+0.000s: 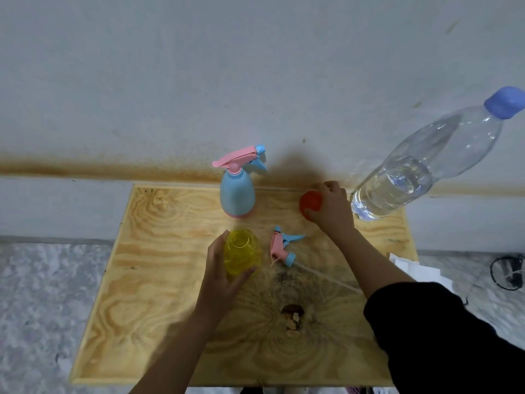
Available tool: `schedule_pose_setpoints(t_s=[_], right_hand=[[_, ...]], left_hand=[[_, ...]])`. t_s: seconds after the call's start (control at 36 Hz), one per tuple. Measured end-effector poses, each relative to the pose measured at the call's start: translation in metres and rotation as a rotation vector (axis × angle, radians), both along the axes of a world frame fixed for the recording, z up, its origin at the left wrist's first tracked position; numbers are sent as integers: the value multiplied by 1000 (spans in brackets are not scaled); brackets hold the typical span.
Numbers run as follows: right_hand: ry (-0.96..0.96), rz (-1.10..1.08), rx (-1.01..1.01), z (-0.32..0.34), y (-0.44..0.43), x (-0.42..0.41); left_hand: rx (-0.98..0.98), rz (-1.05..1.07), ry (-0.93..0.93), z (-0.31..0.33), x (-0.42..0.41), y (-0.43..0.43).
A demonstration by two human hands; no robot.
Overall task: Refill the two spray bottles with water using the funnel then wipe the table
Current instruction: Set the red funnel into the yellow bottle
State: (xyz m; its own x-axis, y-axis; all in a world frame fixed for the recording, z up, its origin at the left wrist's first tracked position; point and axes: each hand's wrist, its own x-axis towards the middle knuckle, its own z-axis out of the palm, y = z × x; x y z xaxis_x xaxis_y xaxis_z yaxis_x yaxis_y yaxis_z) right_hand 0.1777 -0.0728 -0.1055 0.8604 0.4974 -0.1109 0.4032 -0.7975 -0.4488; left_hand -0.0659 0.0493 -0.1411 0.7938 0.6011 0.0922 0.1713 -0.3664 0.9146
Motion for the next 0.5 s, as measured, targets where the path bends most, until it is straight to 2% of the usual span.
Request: schedule_pose_setpoints(t_s=[0.14,0.28,0.39,0.5], right_hand=[[128,87,-258,-10,12,15],[81,116,-318,-15,11,24],[77,89,-248,-13,4,21],[101,-50,1,-8,-6,9]], left_hand=[[-8,3,-48,-8,-1,3],[28,1,-9,-8,-1,3],[50,-6,-5,-6,-1,3],[57,-12,1,-3,0,3]])
